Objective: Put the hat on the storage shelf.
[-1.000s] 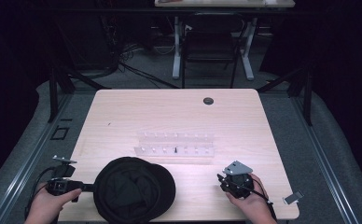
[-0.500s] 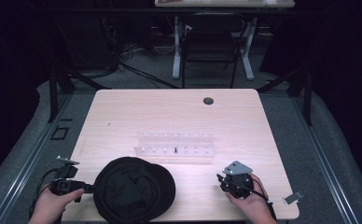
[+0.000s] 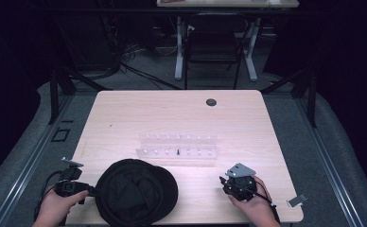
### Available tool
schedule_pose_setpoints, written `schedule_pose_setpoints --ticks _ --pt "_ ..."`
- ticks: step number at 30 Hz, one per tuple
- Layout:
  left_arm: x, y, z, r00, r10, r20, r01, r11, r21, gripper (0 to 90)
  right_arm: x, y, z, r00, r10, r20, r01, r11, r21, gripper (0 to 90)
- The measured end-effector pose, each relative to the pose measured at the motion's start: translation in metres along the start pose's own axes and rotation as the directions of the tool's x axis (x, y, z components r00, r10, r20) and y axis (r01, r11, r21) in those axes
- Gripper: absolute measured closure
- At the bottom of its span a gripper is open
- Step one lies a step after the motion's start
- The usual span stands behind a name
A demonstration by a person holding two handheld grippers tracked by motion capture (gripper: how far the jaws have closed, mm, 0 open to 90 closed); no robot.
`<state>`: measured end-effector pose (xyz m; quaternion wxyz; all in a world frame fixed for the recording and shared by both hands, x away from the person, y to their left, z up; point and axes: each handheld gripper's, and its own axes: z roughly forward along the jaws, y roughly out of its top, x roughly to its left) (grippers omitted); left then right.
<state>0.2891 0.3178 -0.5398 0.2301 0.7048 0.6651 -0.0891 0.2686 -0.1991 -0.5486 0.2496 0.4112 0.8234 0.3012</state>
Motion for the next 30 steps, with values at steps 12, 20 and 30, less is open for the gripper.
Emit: schedule_pose_setpoints --ticks 12,20,30 --pt "-0.001 0.002 0.003 0.9999 -0.006 0.016 0.006 0.9997 0.023 84.0 0.000 0.000 0.001 1.0000 0.006 0.001 -0.006 1.000 0.005 58.2" --pt "0.000 0.004 -0.003 0.9983 -0.023 0.054 0.022 0.9993 0.029 85.5 -0.001 0.000 0.000 0.9999 0.012 0.002 -0.012 1.000 -0.005 58.2" --pt "0.000 0.005 -0.013 0.9935 -0.049 0.102 0.046 0.9985 0.028 86.0 -0.003 0.000 -0.002 0.9999 0.015 0.003 -0.015 1.000 -0.007 58.1"
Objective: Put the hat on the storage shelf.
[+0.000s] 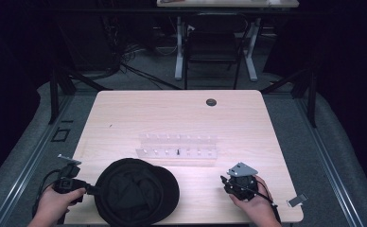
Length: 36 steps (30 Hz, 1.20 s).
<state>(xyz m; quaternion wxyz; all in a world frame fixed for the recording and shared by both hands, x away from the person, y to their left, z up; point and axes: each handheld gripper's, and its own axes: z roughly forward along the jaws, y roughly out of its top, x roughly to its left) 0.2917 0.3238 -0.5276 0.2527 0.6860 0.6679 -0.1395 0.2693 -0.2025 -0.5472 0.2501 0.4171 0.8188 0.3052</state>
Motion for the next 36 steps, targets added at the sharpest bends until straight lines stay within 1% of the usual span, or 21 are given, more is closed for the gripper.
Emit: schedule_pose_setpoints --ticks 2,3,5,6,7,9,10,11,15,17,19,21,22,24,26,27,29,30,31,33,36 --pt "-0.002 0.000 -0.003 0.9998 -0.013 0.012 0.013 0.9999 -0.004 86.0 0.000 0.000 0.000 1.0000 0.003 0.001 -0.003 1.000 -0.003 58.1" --pt "-0.002 0.001 -0.005 0.9998 -0.004 0.017 0.004 1.0000 0.002 86.0 0.000 0.000 0.000 1.0000 0.008 0.001 -0.008 1.000 -0.008 58.1" --pt "-0.005 0.002 -0.009 0.9994 -0.015 0.032 0.015 0.9998 -0.008 86.1 -0.001 0.000 -0.001 1.0000 0.007 0.002 -0.007 1.000 -0.005 58.1" --pt "-0.005 0.002 -0.009 0.9994 -0.015 0.032 0.015 0.9998 -0.008 86.1 -0.001 0.000 -0.001 1.0000 0.008 0.002 -0.008 1.000 -0.003 58.1" --pt "-0.006 0.002 -0.011 0.9994 -0.004 0.035 0.005 0.9999 -0.009 86.1 -0.001 0.000 -0.001 1.0000 0.008 0.002 -0.008 1.000 -0.003 58.1" --pt "-0.009 0.003 -0.012 0.9992 -0.011 0.039 0.012 0.9997 -0.020 86.1 -0.001 0.000 -0.001 1.0000 0.008 0.005 -0.008 1.000 -0.003 58.1" --pt "-0.009 0.003 -0.013 0.9991 -0.011 0.040 0.012 0.9998 -0.016 86.1 -0.001 0.000 -0.001 1.0000 0.008 0.003 -0.008 1.000 -0.003 58.1" --pt "-0.011 0.003 -0.014 0.9994 -0.007 0.033 0.008 0.9999 -0.013 86.1 -0.001 0.000 -0.001 1.0000 0.007 0.003 -0.007 1.000 -0.003 58.1" --pt "-0.015 0.005 -0.018 0.9994 0.000 0.034 0.000 0.9999 -0.015 86.1 -0.002 0.000 -0.001 1.0000 0.005 0.004 -0.005 1.000 0.000 58.1" --pt "-0.017 0.005 -0.020 0.9990 0.008 0.043 -0.007 0.9998 -0.021 86.1 -0.002 0.000 -0.001 1.0000 0.005 0.005 -0.005 1.000 0.000 58.1" --pt "-0.021 0.006 -0.024 0.9985 0.001 0.054 0.000 0.9998 -0.022 86.1 -0.002 0.000 -0.001 0.9999 0.008 0.007 -0.008 1.000 -0.001 58.1" --pt "-0.023 0.007 -0.025 0.9981 0.002 0.061 -0.001 0.9997 -0.026 86.2 -0.002 0.000 -0.001 0.9999 0.008 0.007 -0.008 1.000 -0.002 58.1" --pt "-0.024 0.007 -0.027 0.9977 0.010 0.068 -0.009 0.9996 -0.026 86.2 -0.003 0.000 -0.002 1.0000 0.005 0.006 -0.005 1.000 0.001 58.0" --pt "-0.026 0.008 -0.028 0.9971 0.002 0.076 0.000 0.9996 -0.029 86.2 -0.003 0.000 -0.001 1.0000 0.007 0.006 -0.007 1.000 -0.005 58.1" --pt "-0.029 0.009 -0.031 0.9973 0.014 0.072 -0.012 0.9996 -0.024 86.2 -0.003 0.000 -0.002 0.9999 0.015 0.008 -0.014 1.000 -0.005 58.1" --pt "-0.032 0.009 -0.034 0.9963 0.010 0.085 -0.007 0.9996 -0.026 86.3 -0.003 0.000 -0.002 0.9999 0.014 0.007 -0.014 1.000 -0.004 58.1" --pt "-0.033 0.010 -0.035 0.9961 0.017 0.086 -0.014 0.9992 -0.037 86.3 -0.003 0.000 -0.001 0.9998 0.020 0.005 -0.020 1.000 -0.013 58.1" --pt "-0.035 0.010 -0.037 0.9955 0.015 0.093 -0.011 0.9994 -0.034 86.3 -0.003 0.000 -0.001 0.9998 0.021 0.006 -0.021 1.000 -0.013 58.1" --pt "-0.037 0.011 -0.039 0.9954 0.026 0.092 -0.023 0.9991 -0.037 86.3 -0.003 0.000 -0.001 0.9998 0.021 0.006 -0.021 1.000 -0.013 58.1" --pt "-0.043 0.012 -0.045 0.9946 0.032 0.099 -0.027 0.9985 -0.047 86.3 -0.004 0.000 -0.002 0.9998 0.020 0.006 -0.020 1.000 -0.003 58.1" --pt "-0.047 0.014 -0.050 0.9936 0.043 0.105 -0.038 0.9980 -0.051 86.3 -0.004 0.000 -0.002 0.9998 0.019 0.008 -0.019 1.000 -0.009 58.1"
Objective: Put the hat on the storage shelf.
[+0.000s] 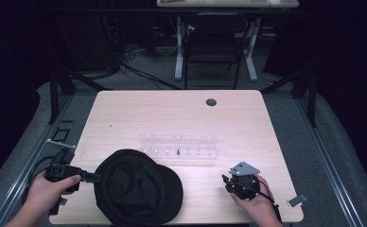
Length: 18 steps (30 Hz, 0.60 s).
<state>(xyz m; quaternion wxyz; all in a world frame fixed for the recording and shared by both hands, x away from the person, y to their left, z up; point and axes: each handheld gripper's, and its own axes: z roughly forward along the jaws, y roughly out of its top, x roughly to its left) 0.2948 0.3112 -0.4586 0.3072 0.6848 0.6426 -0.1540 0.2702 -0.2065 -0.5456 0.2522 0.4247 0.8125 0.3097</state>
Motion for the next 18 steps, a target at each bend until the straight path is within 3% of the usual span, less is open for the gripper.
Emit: schedule_pose_setpoints --ticks 10,18 --pt "-0.019 0.005 -0.013 0.9989 0.013 0.044 -0.013 0.9999 -0.004 86.3 0.000 0.000 0.000 1.0000 -0.002 -0.002 0.002 1.000 0.001 58.1" --pt "-0.027 0.008 -0.021 0.9973 0.009 0.072 -0.008 0.9999 -0.015 86.4 -0.001 0.000 0.000 1.0000 -0.002 -0.001 0.002 1.000 -0.002 58.0"
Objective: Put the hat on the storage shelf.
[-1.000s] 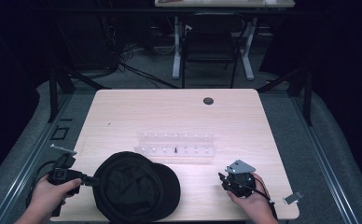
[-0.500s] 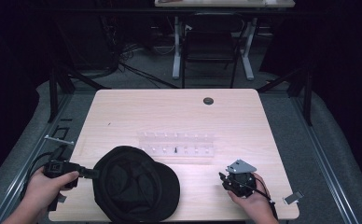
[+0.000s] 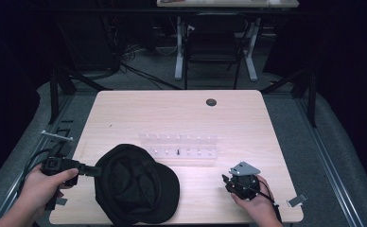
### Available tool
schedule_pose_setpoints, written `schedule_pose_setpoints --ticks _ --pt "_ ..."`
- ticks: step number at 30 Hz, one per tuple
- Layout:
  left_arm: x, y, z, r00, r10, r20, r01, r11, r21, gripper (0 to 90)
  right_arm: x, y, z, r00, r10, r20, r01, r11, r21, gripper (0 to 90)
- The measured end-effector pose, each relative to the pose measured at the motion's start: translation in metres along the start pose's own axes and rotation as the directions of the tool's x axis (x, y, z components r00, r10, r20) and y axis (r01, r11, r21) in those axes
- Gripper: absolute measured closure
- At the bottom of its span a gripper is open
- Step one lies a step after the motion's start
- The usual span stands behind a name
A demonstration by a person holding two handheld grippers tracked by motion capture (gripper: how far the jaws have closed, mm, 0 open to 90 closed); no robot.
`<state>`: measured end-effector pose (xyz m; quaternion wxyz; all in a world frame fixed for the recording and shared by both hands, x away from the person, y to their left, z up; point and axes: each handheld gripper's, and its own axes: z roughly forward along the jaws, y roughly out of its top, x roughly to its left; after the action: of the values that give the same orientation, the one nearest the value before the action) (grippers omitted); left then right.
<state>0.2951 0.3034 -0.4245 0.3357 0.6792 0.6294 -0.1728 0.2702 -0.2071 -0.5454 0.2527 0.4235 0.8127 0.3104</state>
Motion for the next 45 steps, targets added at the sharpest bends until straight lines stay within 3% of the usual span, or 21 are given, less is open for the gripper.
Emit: schedule_pose_setpoints --ticks 8,17,27,30,35,45 --pt "-0.009 0.003 -0.008 0.9993 0.001 0.037 -0.001 1.0000 -0.004 86.4 0.000 0.000 0.000 1.0000 0.003 0.000 -0.003 1.000 0.002 58.0" --pt "-0.016 0.005 -0.011 0.9940 -0.013 0.109 0.014 0.9999 -0.005 86.4 0.000 0.000 0.000 0.9999 0.010 -0.004 -0.010 1.000 -0.003 57.7" --pt "-0.025 0.008 -0.015 0.9795 -0.025 0.200 0.027 0.9996 -0.009 86.4 -0.001 0.000 0.000 1.0000 0.010 -0.002 -0.010 1.000 -0.001 57.8" --pt "-0.027 0.009 -0.016 0.9776 -0.028 0.209 0.033 0.9993 -0.019 86.4 -0.001 0.000 0.000 1.0000 0.009 -0.001 -0.009 1.000 -0.002 57.8" --pt "-0.032 0.010 -0.021 0.9655 -0.025 0.259 0.032 0.9992 -0.025 86.4 -0.001 0.000 0.000 1.0000 0.009 -0.001 -0.009 1.000 -0.002 57.6" --pt "-0.044 0.015 -0.033 0.9630 0.010 0.269 0.009 0.9976 -0.069 86.4 -0.001 0.000 0.000 1.0000 0.009 -0.003 -0.009 1.000 -0.002 57.6"
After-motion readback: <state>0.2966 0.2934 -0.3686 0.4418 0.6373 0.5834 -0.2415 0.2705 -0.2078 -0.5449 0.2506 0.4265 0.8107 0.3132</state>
